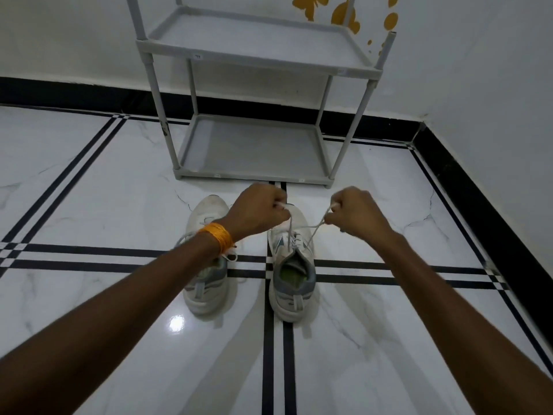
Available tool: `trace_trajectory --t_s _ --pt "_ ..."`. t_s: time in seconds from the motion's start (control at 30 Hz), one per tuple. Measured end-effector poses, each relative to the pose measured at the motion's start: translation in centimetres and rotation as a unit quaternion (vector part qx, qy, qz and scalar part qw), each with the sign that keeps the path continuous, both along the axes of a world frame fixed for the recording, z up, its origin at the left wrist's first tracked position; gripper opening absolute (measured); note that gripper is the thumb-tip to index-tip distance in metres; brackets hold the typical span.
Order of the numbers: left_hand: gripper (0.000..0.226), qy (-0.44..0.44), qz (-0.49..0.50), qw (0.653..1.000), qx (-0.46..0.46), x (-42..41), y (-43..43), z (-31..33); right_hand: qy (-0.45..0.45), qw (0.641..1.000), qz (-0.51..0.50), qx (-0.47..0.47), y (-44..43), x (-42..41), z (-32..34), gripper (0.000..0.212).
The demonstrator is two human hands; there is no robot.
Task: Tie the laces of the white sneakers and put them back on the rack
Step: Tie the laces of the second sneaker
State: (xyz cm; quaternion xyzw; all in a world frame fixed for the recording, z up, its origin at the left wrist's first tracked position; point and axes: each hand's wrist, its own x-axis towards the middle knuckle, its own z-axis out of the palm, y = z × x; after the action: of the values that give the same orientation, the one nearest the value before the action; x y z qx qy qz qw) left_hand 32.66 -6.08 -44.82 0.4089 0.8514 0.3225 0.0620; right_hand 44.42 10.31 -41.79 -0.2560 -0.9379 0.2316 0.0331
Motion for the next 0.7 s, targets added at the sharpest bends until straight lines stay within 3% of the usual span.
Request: trace_trajectory --t_s 0.13,0.27,0.43,0.6,0.7 --pt "0.031 0.137 -0.119 0.983 -0.010 0.7 2.1 3.7 0.095 0.990 0.067 0.081 -0.5 -2.6 5.0 0.037" --pt "0.030 0.259 -0.196 0.944 -0.054 0.4 3.0 4.5 0.075 0.979 0.159 0.104 -0.9 -4.1 7.0 0.022" --pt "0.029 0.385 -0.229 0.894 -0.010 -0.1 2.4 4.8 0.086 0.979 0.168 0.074 -0.5 -4.5 7.1 0.008" --pt "0.028 0.366 -0.129 0.907 -0.164 -0.8 2.7 5.3 0.104 0.973 0.200 0.052 -0.8 -4.3 7.5 0.017" --pt "0.028 0.173 -0.092 0.970 -0.146 -1.7 3.2 6.4 0.104 0.971 0.216 0.004 -0.7 -3.2 7.1 0.050"
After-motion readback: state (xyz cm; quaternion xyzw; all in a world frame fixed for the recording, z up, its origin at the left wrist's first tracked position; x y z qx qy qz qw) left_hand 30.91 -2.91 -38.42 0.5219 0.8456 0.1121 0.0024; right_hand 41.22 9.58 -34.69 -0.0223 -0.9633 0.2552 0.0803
